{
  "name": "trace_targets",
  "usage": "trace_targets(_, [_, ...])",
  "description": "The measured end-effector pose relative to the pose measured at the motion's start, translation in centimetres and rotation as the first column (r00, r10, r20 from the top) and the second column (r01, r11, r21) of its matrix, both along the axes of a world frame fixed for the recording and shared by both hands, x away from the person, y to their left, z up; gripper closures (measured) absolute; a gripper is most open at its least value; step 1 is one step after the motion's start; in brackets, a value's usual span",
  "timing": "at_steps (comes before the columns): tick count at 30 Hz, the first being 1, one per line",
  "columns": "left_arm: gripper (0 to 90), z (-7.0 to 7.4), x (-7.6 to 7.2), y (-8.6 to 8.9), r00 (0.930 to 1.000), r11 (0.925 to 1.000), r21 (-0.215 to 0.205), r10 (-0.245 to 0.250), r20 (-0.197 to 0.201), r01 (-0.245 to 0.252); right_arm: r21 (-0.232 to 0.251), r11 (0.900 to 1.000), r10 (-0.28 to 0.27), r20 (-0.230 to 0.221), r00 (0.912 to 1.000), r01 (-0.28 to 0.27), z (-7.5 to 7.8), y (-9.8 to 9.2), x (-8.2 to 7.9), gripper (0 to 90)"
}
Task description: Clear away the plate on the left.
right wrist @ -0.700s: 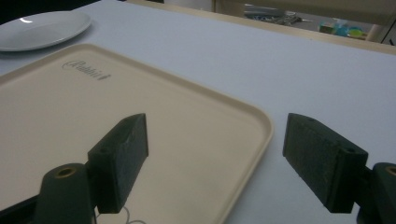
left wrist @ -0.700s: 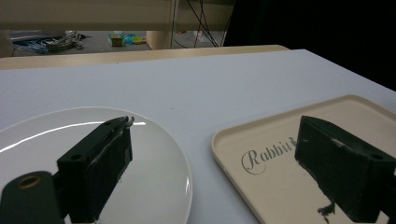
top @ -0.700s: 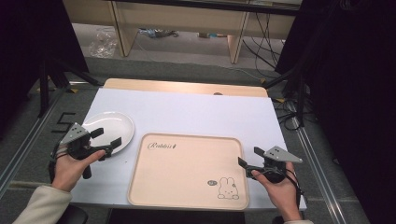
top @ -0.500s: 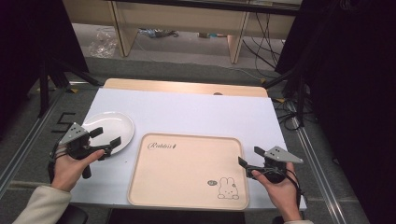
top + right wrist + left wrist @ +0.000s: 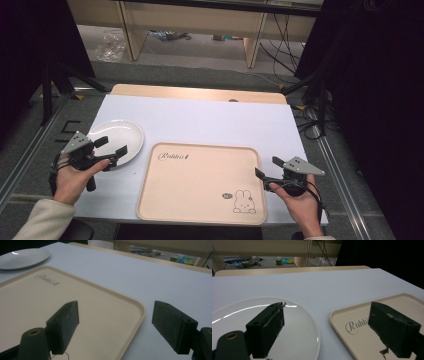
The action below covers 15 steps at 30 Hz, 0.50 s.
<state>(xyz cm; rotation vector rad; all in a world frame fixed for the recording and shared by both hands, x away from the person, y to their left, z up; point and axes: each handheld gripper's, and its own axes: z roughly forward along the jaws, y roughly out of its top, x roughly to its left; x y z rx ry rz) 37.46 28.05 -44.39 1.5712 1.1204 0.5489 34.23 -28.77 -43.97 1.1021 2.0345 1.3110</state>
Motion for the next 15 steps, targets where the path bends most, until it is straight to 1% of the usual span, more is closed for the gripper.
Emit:
trace_targets(1, [14.7, 0.0, 0.0, 0.0, 1.0000, 1.0000, 0.000, 0.000, 0.000, 0.000, 0.000, 1.000, 0.000, 0.000, 1.0000, 0.000, 0.0, 0.0, 0.0, 22.5])
trace_targets(4, [15.1, -0.1, 0.1, 0.5, 0.9996, 0.9997, 0.003, 0.024, -0.018, -0.024, -0.005, 1.000, -0.004, -0.003, 1.0000, 0.004, 0.0, 0.0, 0.0, 22.5])
trace_targets(5, [15.5, -0.2, 0.2, 0.9, 0.9985, 0.9993, 0.002, 0.039, -0.039, -0.039, -0.003, 1.000, 0.000, -0.015, 0.9999, 0.000, 0.1, 0.0, -0.1, 22.5])
trace_targets(6, [16.2, -0.2, 0.2, 0.9, 0.9985, 0.9993, 0.002, 0.039, -0.039, -0.039, -0.002, 1.000, 0.003, -0.006, 1.0000, -0.003, 0.0, 0.0, 0.0, 22.5])
trace_targets(8, [16.8, -0.4, 0.4, 1.7, 0.9962, 0.9981, 0.003, 0.062, -0.062, -0.062, -0.003, 1.000, 0.002, -0.006, 1.0000, -0.002, 0.0, 0.0, 0.0, 22.5])
trace_targets(9, [17.0, -0.4, 0.4, 1.7, 0.9962, 0.9981, 0.003, 0.062, -0.062, -0.062, -0.003, 1.000, 0.002, -0.006, 1.0000, -0.002, 0.0, 0.0, 0.0, 22.5])
trace_targets(11, [17.1, -0.5, 0.6, 2.3, 0.9935, 0.9963, 0.004, 0.085, -0.076, -0.085, -0.002, 1.000, 0.004, -0.007, 1.0000, -0.004, 0.0, 0.0, 0.0, 22.5])
trace_targets(12, [17.4, -0.5, 0.6, 2.7, 0.9922, 0.9958, 0.016, 0.092, -0.084, -0.091, -0.001, 1.000, 0.003, -0.008, 1.0000, -0.003, 0.0, 0.0, 0.0, 22.5])
trace_targets(13, [17.4, -0.8, 0.8, 3.2, 0.9884, 0.9926, -0.002, 0.120, -0.092, -0.121, -0.018, 1.000, -0.002, -0.016, 0.9999, 0.001, 0.1, -0.1, -0.1, 22.5])
trace_targets(14, [17.8, -0.8, 0.8, 3.2, 0.9884, 0.9926, -0.002, 0.120, -0.092, -0.121, -0.019, 1.000, -0.001, -0.019, 0.9998, 0.000, 0.1, -0.1, -0.1, 22.5])
trace_targets(15, [18.3, -1.1, 1.0, 3.9, 0.9837, 0.9903, -0.006, 0.137, -0.116, -0.139, -0.019, 1.000, -0.001, -0.019, 0.9998, 0.001, 0.1, -0.1, -0.1, 22.5])
